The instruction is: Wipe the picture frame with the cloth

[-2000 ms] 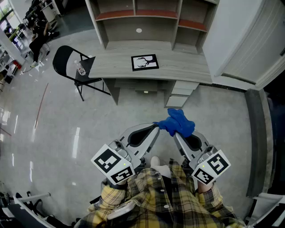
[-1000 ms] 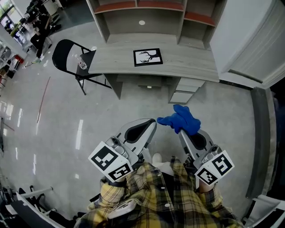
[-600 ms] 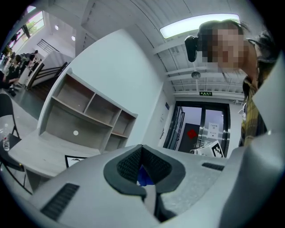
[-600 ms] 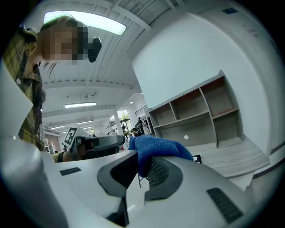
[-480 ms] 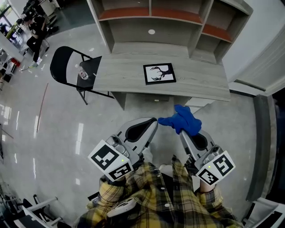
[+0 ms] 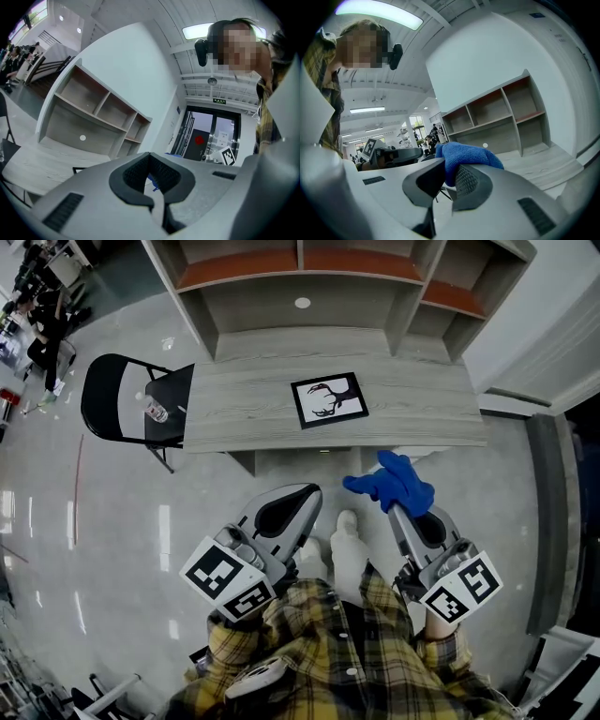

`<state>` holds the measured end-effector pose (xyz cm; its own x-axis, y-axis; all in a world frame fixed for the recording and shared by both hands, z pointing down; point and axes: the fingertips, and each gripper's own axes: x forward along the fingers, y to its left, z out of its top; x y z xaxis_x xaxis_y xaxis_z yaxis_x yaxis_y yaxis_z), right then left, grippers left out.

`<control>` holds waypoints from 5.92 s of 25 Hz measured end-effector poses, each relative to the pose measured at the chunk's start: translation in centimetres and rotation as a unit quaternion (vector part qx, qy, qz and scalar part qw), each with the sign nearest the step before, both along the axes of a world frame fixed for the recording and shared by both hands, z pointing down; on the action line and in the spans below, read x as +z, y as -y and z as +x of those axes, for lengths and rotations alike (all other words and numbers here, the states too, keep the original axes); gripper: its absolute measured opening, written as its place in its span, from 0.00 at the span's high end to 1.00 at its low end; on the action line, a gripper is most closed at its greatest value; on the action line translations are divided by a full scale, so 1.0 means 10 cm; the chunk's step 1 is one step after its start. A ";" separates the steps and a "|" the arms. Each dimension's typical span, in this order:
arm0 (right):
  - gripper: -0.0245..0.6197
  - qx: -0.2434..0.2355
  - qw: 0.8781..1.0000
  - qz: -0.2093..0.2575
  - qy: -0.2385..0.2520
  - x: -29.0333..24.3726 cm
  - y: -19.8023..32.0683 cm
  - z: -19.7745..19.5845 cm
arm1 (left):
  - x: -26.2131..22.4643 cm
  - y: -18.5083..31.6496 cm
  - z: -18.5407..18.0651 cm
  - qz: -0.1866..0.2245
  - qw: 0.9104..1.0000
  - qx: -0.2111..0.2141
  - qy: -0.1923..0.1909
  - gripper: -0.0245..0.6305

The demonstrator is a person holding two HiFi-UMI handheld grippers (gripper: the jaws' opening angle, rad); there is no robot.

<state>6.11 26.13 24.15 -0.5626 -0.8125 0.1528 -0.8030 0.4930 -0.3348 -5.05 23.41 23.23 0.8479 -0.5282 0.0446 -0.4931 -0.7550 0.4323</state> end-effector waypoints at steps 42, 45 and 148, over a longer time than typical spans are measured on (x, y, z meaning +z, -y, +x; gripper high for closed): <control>0.90 -0.095 0.993 -0.075 -0.008 0.61 3.58 0.58 | 0.95 3.57 0.23 -0.114 0.981 -0.115 0.111 0.95; 0.90 -0.088 0.992 -0.089 -0.007 0.72 3.62 0.54 | 1.25 3.65 0.19 -0.135 0.975 -0.106 0.141 0.95; 0.90 -0.228 0.847 -0.373 -0.303 3.31 2.61 0.43 | 3.54 3.74 0.04 -0.332 0.897 -0.014 0.292 0.78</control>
<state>10.44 0.01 57.26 -0.4254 -0.0826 0.9012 -0.7224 0.6308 -0.2832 -4.68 -13.96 58.66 0.5639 -0.2408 0.7899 -0.7966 -0.4108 0.4435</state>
